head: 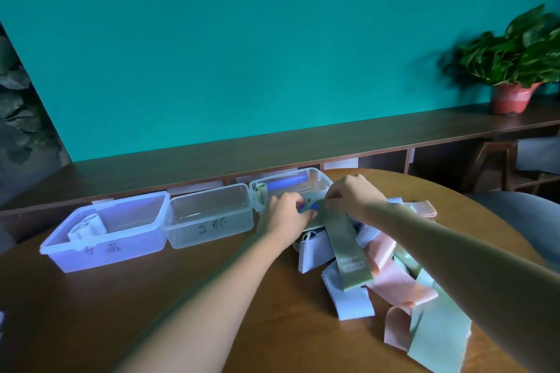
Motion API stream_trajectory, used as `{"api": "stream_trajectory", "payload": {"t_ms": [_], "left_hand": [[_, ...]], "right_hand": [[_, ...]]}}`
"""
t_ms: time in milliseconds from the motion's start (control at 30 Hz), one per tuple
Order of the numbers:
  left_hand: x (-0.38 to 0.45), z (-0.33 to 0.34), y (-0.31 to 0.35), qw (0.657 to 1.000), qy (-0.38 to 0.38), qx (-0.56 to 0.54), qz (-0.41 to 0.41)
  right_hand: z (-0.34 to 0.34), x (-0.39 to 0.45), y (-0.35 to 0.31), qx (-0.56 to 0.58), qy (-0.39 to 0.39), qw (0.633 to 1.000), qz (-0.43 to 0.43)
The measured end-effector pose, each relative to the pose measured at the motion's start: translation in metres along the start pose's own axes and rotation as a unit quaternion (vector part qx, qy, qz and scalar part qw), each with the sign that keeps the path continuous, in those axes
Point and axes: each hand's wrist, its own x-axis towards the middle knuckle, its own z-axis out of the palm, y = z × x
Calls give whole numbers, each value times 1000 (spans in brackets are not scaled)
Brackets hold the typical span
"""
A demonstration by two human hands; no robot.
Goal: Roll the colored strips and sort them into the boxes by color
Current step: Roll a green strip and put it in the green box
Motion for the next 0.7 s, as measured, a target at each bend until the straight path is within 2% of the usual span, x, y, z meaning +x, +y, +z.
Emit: {"api": "stream_trajectory", "payload": {"t_ms": [167, 333, 467, 700], "left_hand": [[-7, -14, 0, 998, 52, -41, -4], [-29, -54, 9, 996, 88, -32, 10], [-53, -99, 12, 990, 138, -25, 17], [-129, -185, -6, 982, 185, -31, 12]], "right_hand": [[-11, -9, -20, 42, 10, 998, -56], [-39, -26, -63, 84, 21, 989, -118], [-56, -46, -96, 111, 38, 983, -138], [-70, -87, -145, 227, 17, 962, -153]]}}
